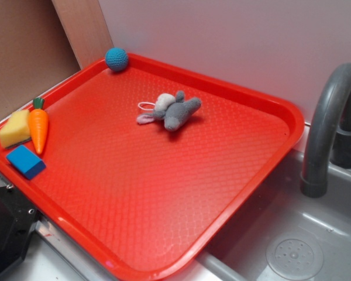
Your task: Grab the carrot.
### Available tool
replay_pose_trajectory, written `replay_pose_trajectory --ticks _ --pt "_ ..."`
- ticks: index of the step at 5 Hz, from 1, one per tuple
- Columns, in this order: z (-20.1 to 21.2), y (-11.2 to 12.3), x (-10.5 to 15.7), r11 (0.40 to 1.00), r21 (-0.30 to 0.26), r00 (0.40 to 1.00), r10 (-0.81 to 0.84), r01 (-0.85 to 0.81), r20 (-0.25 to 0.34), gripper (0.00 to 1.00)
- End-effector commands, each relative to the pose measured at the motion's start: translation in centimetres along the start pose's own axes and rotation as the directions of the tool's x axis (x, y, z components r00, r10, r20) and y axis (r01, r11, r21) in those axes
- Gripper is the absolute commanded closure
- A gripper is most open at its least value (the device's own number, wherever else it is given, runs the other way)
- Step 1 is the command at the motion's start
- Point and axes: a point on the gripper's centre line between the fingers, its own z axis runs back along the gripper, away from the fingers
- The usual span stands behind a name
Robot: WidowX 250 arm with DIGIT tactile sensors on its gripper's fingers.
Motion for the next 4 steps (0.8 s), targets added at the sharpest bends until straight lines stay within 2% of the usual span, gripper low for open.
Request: replay_pose_trajectory --ticks 1,2,3,4 --pt "0.0 0.0 0.0 1.0 0.0 1.0 0.0 0.0 0.0 0.0" --pt "-0.6 2.0 1.6 0.967 -0.018 0.966 0.253 -0.254 -0.053 0.0" --pt "-1.3 3.9 2.7 0.895 -0.022 0.894 0.443 -0.445 -0.062 0.0" --pt "-2.8 5.6 3.5 0.836 -0.001 0.835 0.548 -0.549 -0.06 0.0"
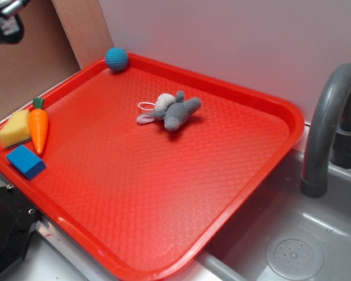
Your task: Grab the carrot.
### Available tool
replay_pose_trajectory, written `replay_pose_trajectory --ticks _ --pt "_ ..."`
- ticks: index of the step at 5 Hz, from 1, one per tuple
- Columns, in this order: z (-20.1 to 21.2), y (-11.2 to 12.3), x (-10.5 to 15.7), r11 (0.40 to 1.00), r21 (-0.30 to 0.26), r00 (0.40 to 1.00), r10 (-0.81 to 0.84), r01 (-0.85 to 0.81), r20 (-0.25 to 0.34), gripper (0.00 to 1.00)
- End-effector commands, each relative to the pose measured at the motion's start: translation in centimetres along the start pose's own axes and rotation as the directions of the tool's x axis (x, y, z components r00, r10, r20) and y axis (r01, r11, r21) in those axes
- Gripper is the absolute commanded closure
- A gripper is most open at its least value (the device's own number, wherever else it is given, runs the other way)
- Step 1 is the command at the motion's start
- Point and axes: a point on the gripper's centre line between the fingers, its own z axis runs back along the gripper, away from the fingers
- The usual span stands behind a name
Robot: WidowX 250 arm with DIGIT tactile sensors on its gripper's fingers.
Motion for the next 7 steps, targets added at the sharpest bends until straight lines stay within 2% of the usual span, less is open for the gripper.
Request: replay_pose_trajectory --ticks 1,3,4,5,6,7 --pt "-4.5 4.0 4.0 0.948 0.066 0.95 0.308 -0.31 0.045 0.0" --pt "-10.4 7.4 6.7 0.843 0.264 0.882 0.432 -0.469 0.187 0.0" --pt "-12.6 10.2 7.0 0.788 0.313 0.848 0.49 -0.531 0.205 0.0" --pt "-14.0 12.9 6.2 0.746 0.292 0.8 0.57 -0.599 0.186 0.0" --pt "-15.1 14.3 5.1 0.735 0.314 0.798 0.574 -0.601 0.183 0.0" --pt "-16.3 14.9 4.7 0.752 0.301 0.807 0.572 -0.587 0.147 0.0"
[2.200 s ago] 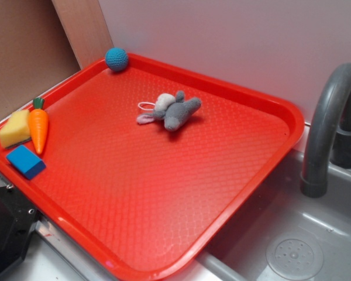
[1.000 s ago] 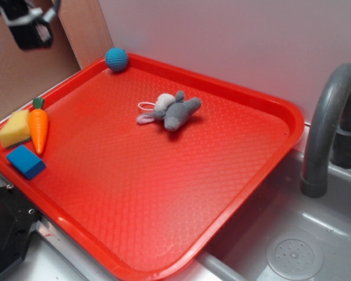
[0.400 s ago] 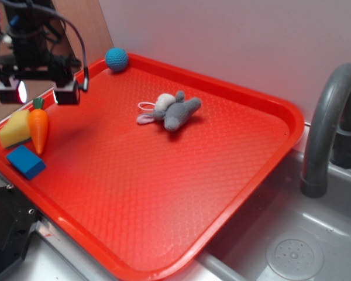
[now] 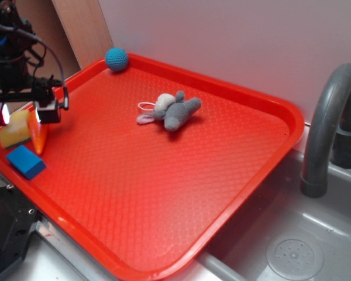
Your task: Grab the carrot.
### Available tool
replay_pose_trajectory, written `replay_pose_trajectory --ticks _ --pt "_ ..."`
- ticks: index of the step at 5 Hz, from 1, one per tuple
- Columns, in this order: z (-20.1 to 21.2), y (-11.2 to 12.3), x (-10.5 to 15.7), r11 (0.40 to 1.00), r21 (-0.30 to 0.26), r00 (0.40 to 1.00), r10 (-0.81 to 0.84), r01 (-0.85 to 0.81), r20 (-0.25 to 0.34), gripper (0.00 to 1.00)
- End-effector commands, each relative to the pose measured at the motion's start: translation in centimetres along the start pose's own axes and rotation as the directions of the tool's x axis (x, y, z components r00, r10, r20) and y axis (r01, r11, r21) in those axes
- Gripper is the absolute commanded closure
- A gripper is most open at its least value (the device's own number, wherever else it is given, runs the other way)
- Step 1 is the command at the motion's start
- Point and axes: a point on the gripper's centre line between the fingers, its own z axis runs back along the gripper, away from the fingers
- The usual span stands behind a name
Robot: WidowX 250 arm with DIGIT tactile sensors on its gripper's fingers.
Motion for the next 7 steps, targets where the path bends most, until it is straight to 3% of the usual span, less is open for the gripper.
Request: replay_pose_trajectory --ticks 1,2,3,6,7 --pt "-0.4 0.8 -0.6 0.999 -0.044 1.0 -0.017 0.016 -0.014 0.0" --pt "0.1 -0.6 -1.0 0.996 -0.09 1.0 -0.022 0.021 -0.013 0.0" --pt "-0.3 -1.9 -0.7 0.995 -0.104 1.0 -0.002 0.001 -0.016 1.0" --pt "-0.2 -3.0 -0.6 0.997 -0.072 0.999 -0.019 0.021 0.033 1.0" --pt "2.1 -3.4 -1.3 0.995 -0.088 0.997 -0.044 0.05 0.07 1.0"
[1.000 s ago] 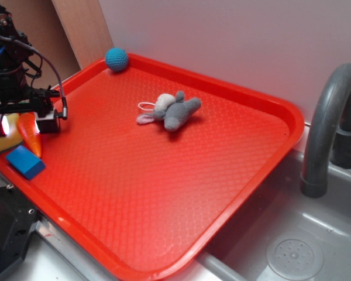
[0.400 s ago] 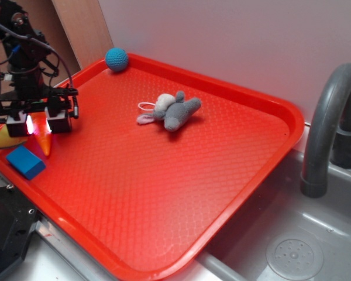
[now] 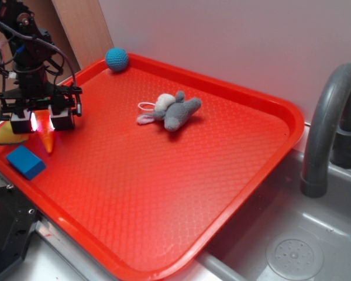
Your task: Grab the carrot.
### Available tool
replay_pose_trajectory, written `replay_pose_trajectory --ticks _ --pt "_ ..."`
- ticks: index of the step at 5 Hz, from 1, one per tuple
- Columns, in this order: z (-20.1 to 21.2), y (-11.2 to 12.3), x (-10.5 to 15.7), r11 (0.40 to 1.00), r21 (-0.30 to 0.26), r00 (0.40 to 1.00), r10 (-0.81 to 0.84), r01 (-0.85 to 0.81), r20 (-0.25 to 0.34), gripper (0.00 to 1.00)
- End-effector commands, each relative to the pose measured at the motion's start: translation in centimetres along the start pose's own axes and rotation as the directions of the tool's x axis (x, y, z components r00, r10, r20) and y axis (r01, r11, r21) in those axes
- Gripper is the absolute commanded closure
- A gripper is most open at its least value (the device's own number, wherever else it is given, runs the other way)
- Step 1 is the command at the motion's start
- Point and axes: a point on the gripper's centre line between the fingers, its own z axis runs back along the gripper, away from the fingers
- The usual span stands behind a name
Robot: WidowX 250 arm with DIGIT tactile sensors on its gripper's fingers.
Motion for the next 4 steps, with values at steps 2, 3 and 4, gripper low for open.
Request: replay_pose_trajectory --ticks 2,3,4 --pt "11.6 -4.9 -4.9 0.895 -0.254 0.931 -0.353 0.366 0.099 1.0" --pt "13.6 -7.3 -8.4 0.769 -0.267 0.813 -0.567 0.581 0.135 1.0" --pt "15.2 -8.8 -11.9 0.596 -0.264 0.645 -0.745 0.758 0.17 1.0"
